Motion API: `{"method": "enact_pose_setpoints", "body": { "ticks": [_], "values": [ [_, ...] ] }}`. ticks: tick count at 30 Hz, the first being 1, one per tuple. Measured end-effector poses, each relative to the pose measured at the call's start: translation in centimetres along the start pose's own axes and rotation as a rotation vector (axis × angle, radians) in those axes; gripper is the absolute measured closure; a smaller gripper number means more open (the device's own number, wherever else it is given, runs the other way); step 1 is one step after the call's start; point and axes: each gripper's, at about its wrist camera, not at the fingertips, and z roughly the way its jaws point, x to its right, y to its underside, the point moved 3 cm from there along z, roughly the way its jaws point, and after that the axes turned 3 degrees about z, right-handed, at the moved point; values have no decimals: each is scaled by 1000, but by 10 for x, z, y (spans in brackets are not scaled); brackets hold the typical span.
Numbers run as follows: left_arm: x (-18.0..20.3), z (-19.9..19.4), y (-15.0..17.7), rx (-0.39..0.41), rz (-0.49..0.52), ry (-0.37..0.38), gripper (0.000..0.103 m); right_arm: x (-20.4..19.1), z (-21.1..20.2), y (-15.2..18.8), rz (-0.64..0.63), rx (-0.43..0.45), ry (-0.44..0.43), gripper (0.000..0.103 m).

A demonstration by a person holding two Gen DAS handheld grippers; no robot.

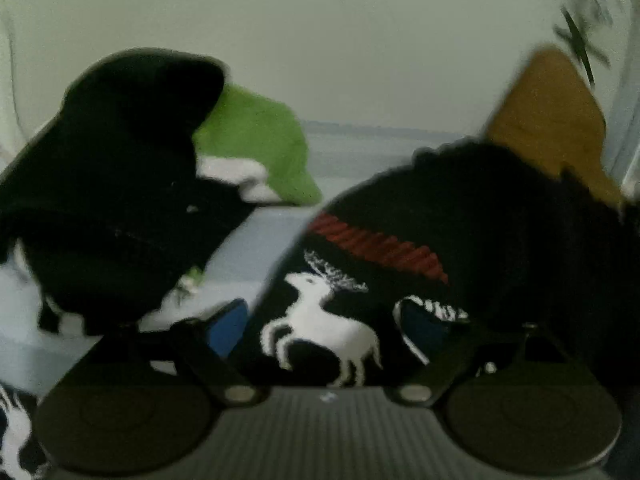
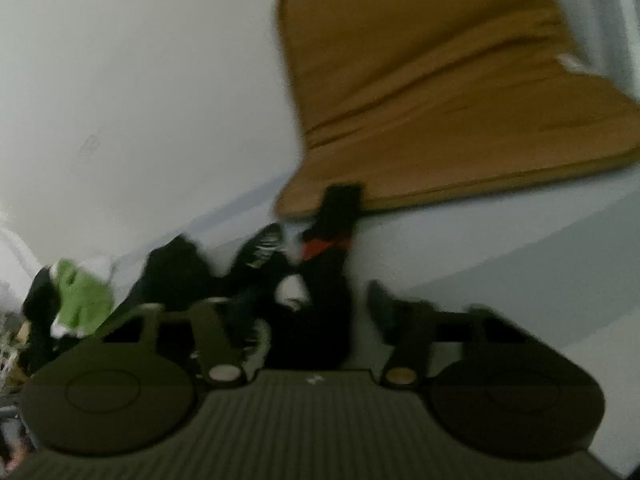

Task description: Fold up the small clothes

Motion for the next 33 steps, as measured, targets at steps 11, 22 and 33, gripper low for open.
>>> {"method": "enact_pose_setpoints", "body": {
  "ticks": [11,22,33],
  "values": [
    [0,-33,-42,153,24,-64,100,-22,-120,-81,-86,379,71,82],
    [12,-20,-21,55,5,-23,33,63,-156,-33,-39,339,496,41],
    [44,-62,17,38,-111,221,27,-138,-76,34,-575,70,15,33]
  ]
}}
